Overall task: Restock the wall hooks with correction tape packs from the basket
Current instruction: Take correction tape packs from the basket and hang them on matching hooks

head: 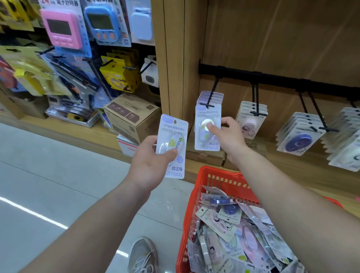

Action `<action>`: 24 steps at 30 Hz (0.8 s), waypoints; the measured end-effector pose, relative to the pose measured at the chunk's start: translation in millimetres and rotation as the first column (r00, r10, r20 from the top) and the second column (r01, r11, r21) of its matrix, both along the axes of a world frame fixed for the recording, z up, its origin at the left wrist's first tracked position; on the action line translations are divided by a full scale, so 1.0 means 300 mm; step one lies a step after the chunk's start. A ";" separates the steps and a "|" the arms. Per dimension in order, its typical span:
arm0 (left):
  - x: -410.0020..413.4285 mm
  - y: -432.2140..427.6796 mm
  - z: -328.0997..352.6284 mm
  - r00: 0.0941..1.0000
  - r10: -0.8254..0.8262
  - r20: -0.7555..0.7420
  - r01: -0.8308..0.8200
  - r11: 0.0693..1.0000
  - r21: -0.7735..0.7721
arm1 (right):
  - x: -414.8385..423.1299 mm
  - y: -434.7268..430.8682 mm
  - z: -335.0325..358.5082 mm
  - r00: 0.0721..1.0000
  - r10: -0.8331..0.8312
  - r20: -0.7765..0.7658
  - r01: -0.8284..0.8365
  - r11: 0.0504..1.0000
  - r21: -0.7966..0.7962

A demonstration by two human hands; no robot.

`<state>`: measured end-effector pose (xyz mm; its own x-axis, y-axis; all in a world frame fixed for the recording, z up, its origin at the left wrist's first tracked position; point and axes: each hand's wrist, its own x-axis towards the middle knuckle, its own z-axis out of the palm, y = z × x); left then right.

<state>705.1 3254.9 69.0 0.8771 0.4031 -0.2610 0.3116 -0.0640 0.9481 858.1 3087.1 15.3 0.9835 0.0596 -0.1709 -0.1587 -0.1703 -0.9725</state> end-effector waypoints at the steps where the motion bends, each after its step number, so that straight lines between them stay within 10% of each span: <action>1: 0.003 0.002 -0.002 1.000 -0.001 -0.002 0.001 1.000 0.000 | 0.005 0.005 -0.007 1.000 -0.007 0.000 0.007 1.000 -0.002; 15: 0.033 -0.014 -0.034 0.999 -0.013 -0.040 0.015 0.999 0.045 | 0.104 0.024 -0.061 0.997 -0.049 -0.067 0.037 0.984 -0.174; 24: 0.172 -0.050 -0.099 0.998 -0.046 -0.044 0.052 0.989 0.140 | -0.079 -0.218 -0.050 0.949 0.304 -0.082 -0.285 0.721 -0.631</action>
